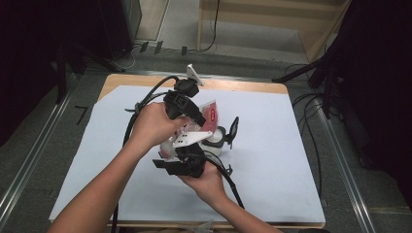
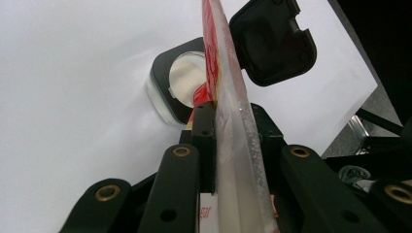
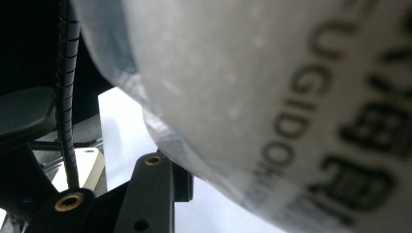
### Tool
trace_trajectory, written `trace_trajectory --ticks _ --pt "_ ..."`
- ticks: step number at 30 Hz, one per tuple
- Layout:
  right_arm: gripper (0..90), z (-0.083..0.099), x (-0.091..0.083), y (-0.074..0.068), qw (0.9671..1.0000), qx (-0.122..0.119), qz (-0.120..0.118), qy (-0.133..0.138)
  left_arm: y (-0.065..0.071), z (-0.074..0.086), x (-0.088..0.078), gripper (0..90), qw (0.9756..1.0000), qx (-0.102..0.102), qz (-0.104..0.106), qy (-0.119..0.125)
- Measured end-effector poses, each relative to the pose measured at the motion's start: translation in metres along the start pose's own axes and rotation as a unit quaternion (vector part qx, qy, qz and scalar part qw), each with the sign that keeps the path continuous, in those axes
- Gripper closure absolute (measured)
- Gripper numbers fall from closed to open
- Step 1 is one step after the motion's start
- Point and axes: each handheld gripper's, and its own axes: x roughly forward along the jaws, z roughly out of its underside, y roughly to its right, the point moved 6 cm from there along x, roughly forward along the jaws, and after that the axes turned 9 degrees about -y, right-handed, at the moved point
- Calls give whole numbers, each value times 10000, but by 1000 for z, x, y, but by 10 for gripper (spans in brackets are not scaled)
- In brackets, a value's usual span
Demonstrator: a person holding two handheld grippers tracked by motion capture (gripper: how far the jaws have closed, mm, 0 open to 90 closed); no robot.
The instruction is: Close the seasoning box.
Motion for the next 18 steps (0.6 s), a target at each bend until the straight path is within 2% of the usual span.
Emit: trace_trajectory --ticks 4,7,9,15,18 --pt "640 1 1 -1 10000 -45 19 -23 0 3 -1 777 9999 117 -87 77" --pt "640 2 4 -2 9999 -135 36 -55 -2 7 -1 777 9999 103 -77 79" --pt "640 3 6 -4 9999 -135 41 -86 -4 9 -1 779 9999 71 -5 109" --pt "639 3 8 -4 9998 -172 69 -123 -5 11 -1 778 9998 48 26 185" --pt "636 5 9 -4 9996 -233 78 -119 -7 14 -1 778 9997 113 67 214"
